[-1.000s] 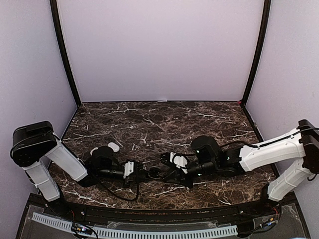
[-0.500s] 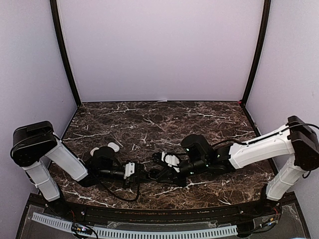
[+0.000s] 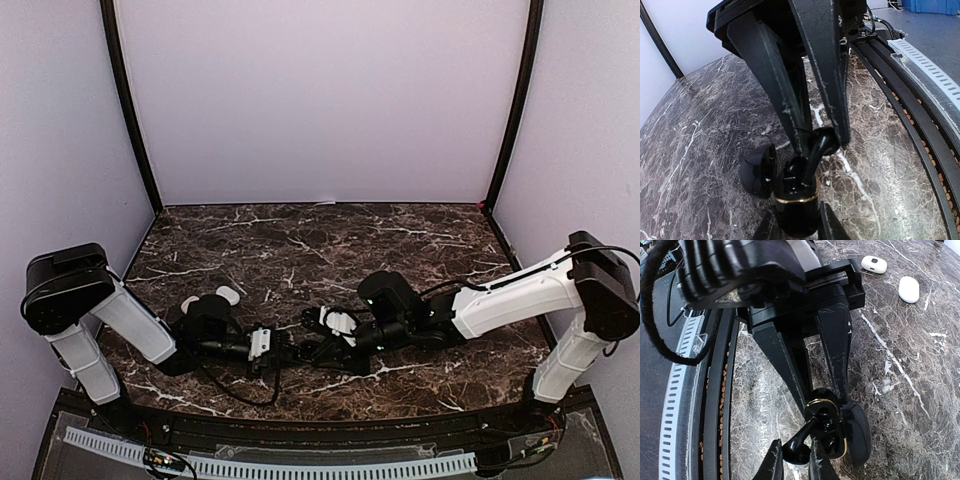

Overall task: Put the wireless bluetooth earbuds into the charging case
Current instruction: Insert the left earbud into the left side groove of the charging case.

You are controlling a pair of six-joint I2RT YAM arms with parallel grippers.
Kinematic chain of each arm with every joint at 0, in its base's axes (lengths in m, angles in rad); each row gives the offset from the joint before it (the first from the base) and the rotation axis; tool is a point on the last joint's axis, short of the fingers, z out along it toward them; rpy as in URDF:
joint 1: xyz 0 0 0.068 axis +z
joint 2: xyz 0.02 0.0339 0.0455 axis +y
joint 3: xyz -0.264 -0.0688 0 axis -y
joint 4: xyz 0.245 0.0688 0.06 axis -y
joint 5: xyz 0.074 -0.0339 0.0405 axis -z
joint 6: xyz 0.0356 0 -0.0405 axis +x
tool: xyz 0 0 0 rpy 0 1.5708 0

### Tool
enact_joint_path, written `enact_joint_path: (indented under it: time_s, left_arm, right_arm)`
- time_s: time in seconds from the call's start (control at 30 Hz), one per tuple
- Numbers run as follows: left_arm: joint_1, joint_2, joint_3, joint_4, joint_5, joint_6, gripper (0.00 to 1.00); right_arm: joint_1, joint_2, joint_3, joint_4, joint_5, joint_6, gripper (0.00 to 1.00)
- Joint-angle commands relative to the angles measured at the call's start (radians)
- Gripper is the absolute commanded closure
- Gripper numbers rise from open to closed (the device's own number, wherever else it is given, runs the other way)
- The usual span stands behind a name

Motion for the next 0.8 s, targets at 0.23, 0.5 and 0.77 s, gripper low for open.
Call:
enact_joint_path:
  time_s: [0.23, 0.5, 0.77]
  left_arm:
    - [-0.015, -0.014, 0.007, -0.021, 0.031, 0.04, 1.0]
    - [-0.022, -0.017, 0.007, -0.027, 0.026, 0.048, 1.0]
    - [-0.026, -0.022, -0.003, 0.006, 0.032, 0.04, 1.0]
  right_arm:
    - [-0.007, 0.022, 0.036, 0.013, 0.011, 0.023, 0.91]
    - [-0.007, 0.041, 0.053, 0.01, 0.003, 0.035, 0.91]
    - [-0.008, 0.061, 0.075, -0.01, 0.001, 0.046, 0.9]
